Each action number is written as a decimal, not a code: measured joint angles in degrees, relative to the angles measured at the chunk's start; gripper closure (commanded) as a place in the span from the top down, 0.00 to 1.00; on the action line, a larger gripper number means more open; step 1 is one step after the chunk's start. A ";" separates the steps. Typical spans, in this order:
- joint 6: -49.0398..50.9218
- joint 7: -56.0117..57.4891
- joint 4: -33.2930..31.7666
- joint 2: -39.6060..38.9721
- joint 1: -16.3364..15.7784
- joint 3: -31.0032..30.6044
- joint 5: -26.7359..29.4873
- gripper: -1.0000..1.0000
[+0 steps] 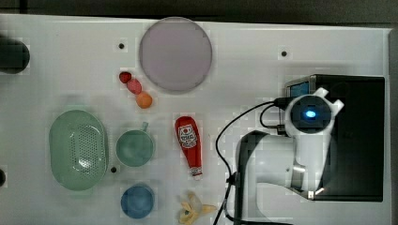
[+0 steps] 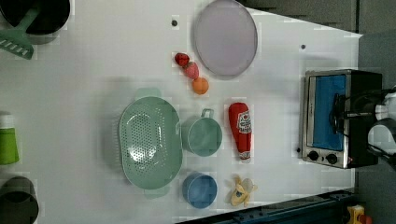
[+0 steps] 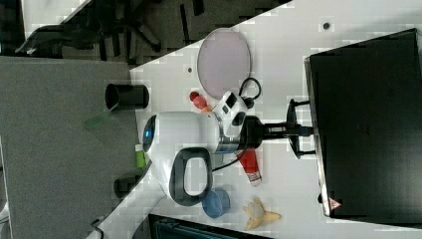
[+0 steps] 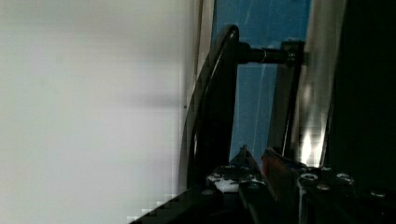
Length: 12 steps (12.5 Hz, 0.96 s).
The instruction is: Flap open oven.
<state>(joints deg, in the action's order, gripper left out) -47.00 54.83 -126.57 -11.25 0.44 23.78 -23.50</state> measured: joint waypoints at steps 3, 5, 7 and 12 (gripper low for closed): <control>1.06 -7.72 -0.67 -0.17 -1.40 -1.75 -6.80 0.17; 1.18 -13.68 -1.45 -0.35 -3.49 -2.17 -9.60 0.17; 1.48 -20.65 -1.45 -2.08 -4.52 -4.07 -12.62 0.17; 0.70 -33.50 -1.12 -9.55 -8.61 -8.27 -14.07 0.17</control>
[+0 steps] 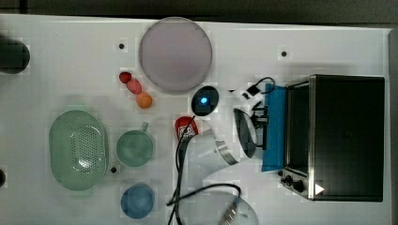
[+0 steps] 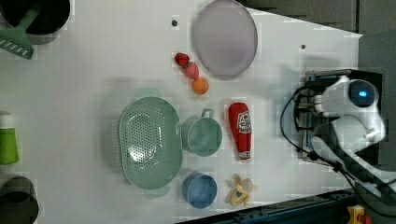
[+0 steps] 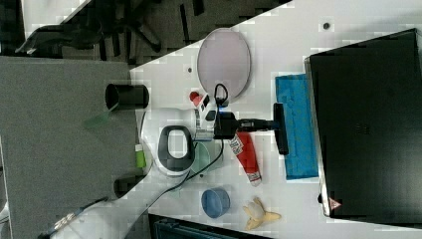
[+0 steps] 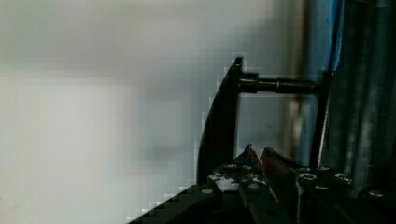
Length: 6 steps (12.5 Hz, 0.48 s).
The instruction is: Flap open oven.
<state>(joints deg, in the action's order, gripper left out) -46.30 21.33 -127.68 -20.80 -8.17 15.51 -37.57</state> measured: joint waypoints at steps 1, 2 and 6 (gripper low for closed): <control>-0.56 -0.43 0.00 -1.92 -1.16 -0.08 -0.20 0.17; -1.31 -0.45 0.11 -3.59 -1.98 -0.34 -0.28 0.17; -2.46 -0.78 -1.57 -6.38 -2.67 -1.19 0.11 0.17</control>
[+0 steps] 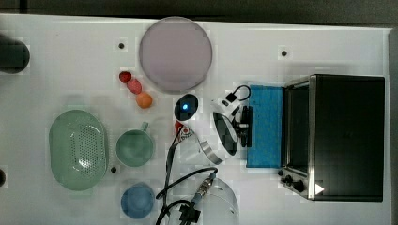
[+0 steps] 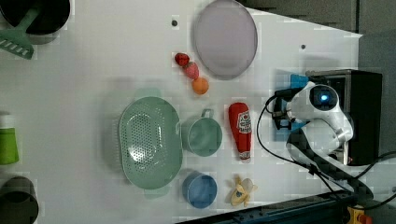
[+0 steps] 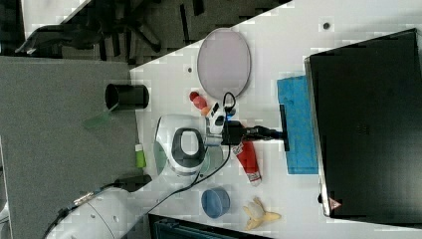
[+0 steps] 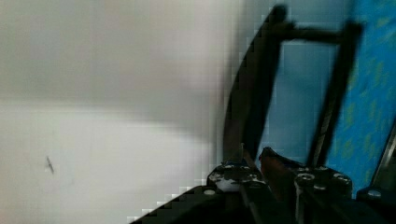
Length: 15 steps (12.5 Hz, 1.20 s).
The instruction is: Flap open oven.
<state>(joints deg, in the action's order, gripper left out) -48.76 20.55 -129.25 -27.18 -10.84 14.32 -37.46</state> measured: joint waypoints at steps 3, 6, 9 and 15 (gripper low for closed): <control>-0.25 -2.94 1.57 -2.14 -0.42 0.22 -0.20 0.17; -1.48 -4.36 3.36 -3.93 -1.01 0.32 -0.08 0.17; -1.45 -5.27 3.92 -3.40 -1.11 0.56 3.75 0.17; -0.39 -5.94 3.92 7.58 -1.55 -0.73 24.73 0.17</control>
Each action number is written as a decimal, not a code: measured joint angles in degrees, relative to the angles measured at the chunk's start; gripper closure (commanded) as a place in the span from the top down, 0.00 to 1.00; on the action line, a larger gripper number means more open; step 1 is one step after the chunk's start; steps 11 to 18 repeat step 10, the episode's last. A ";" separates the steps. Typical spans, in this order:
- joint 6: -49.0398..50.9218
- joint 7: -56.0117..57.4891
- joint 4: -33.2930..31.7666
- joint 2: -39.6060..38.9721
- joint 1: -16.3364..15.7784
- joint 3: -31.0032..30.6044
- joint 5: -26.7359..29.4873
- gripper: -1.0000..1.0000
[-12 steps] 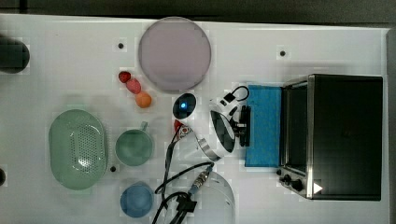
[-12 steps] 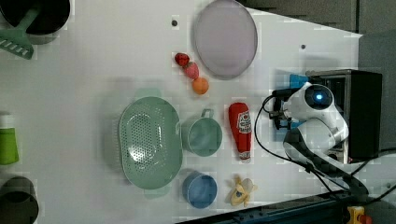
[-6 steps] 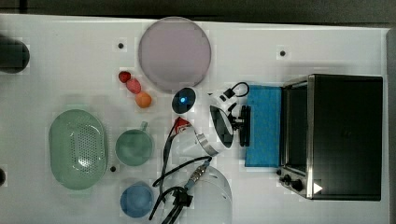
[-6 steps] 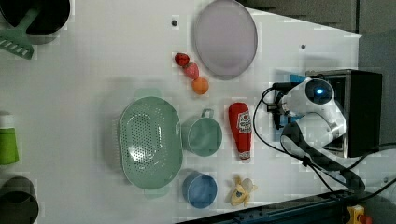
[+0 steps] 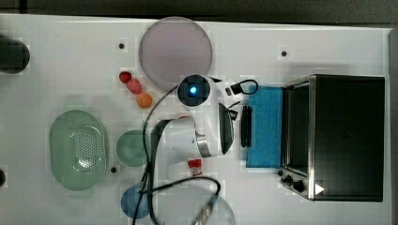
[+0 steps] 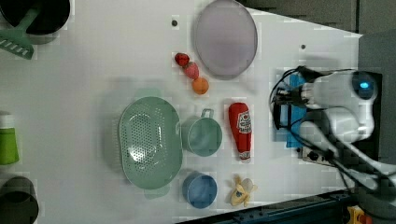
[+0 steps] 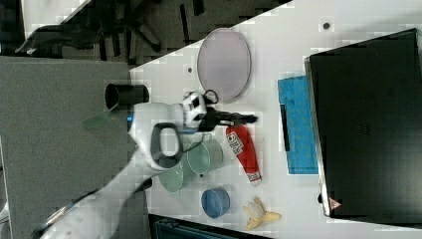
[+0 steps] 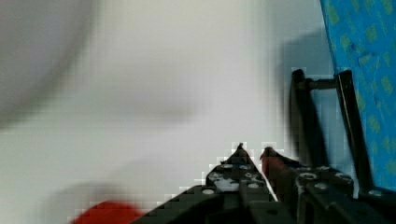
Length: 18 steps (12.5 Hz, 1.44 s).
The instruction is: Flap open oven.
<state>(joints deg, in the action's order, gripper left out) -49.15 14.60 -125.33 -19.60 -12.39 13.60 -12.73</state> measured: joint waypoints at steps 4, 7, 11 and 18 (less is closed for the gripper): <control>17.96 -1.87 7.39 12.57 -0.17 -0.36 13.92 0.17; 29.81 -6.50 18.74 17.36 -0.09 -0.16 14.65 0.17; 38.95 -11.20 25.18 20.88 0.32 0.04 15.12 0.17; 38.95 -11.20 25.18 20.88 0.32 0.04 15.12 0.17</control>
